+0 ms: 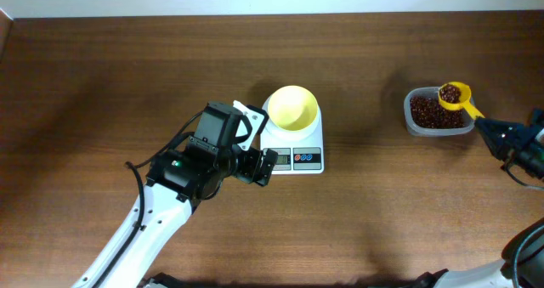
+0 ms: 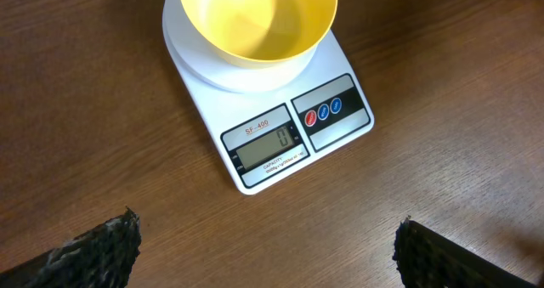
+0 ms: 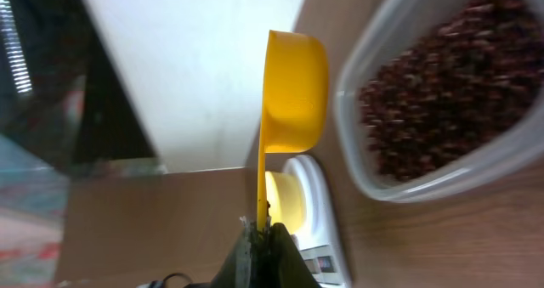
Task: Scoop item into bowl and weigh 50g on scale
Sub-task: 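Carry the filled scoop to the yellow bowl and pour beans in, then return the empty scoop with the right gripper toward the container, then scoop more red beans from the container with the right gripper, then carry the scoop over the yellow bowl and pour the beans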
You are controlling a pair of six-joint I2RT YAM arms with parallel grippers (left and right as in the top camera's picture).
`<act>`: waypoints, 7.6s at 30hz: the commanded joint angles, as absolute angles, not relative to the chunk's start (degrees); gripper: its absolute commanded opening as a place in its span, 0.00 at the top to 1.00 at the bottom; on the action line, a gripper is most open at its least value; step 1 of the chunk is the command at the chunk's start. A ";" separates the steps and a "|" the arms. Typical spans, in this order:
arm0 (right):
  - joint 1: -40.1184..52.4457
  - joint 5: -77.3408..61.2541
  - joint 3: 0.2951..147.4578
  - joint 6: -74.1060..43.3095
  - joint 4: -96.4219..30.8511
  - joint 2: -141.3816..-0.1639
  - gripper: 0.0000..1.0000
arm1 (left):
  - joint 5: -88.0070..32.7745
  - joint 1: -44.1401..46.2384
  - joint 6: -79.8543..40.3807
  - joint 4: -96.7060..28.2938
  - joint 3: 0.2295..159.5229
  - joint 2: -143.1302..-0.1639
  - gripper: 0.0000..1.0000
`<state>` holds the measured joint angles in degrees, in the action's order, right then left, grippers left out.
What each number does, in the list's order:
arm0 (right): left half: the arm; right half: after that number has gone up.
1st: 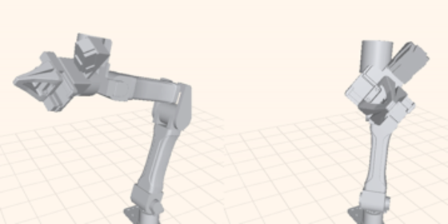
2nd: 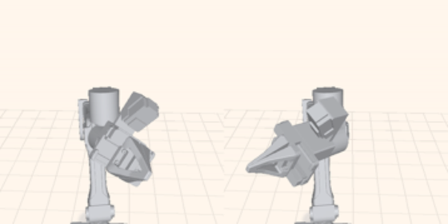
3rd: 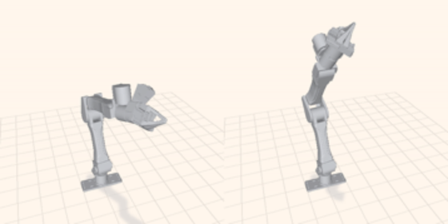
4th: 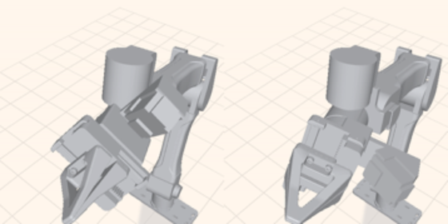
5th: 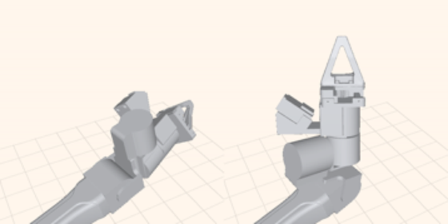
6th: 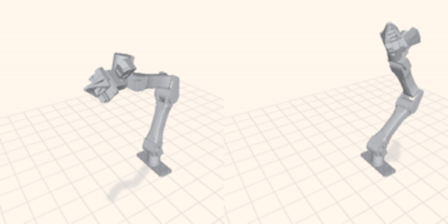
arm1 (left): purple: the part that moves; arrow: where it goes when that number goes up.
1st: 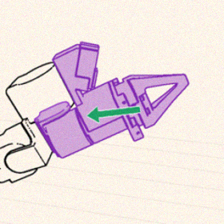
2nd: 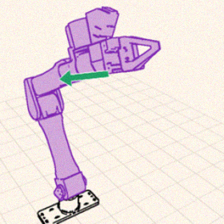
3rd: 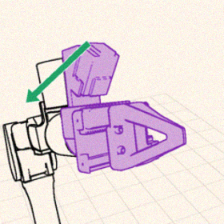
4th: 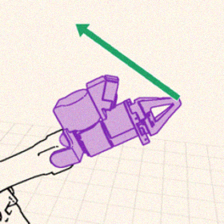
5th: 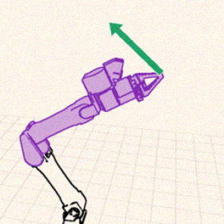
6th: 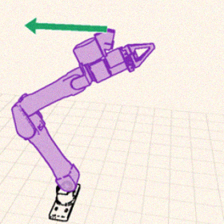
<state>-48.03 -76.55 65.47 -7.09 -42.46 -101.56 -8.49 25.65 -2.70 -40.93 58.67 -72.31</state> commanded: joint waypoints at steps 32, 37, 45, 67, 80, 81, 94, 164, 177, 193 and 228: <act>2.31 -61.23 65.95 -18.92 -20.84 -101.51 0.96 | -8.05 25.85 -3.03 -40.80 58.30 -71.99 0.01; 5.15 -53.15 66.04 -13.72 -18.17 -100.88 0.96 | -8.05 25.85 -3.03 -40.80 58.30 -71.99 0.01; 7.97 -42.72 66.08 -3.60 -18.26 -96.29 0.96 | -8.08 25.85 -3.03 -40.77 58.30 -71.99 0.01; 18.87 -15.57 66.26 21.26 -25.47 -87.88 0.96 | -8.05 25.85 -3.03 -40.80 58.30 -71.99 0.01; 16.38 -18.39 66.35 4.16 -24.67 -79.92 0.96 | -8.08 25.85 -3.03 -40.80 58.30 -71.99 0.01; 11.27 -28.91 66.35 -1.10 -24.67 -79.33 0.96 | -8.05 25.85 -3.03 -40.80 58.30 -71.99 0.01; -37.36 -54.57 66.32 -15.46 -30.68 -79.79 0.96 | -8.08 25.85 -3.03 -40.80 58.30 -71.99 0.01; -39.64 -50.83 66.22 -3.53 -37.89 -93.27 0.96 | -8.08 25.85 -3.03 -40.82 58.30 -71.99 0.01; -33.01 -71.37 66.22 -12.75 -39.90 -93.27 0.96 | -8.08 25.85 -3.03 -40.82 58.30 -71.99 0.01; 3.51 -52.10 66.24 -12.21 -22.06 -93.27 0.96 | -8.08 25.85 -3.03 -40.80 58.30 -71.99 0.01; 15.75 -27.53 66.24 26.22 -28.29 -88.84 0.96 | -8.08 25.85 -3.03 -40.80 58.30 -71.99 0.01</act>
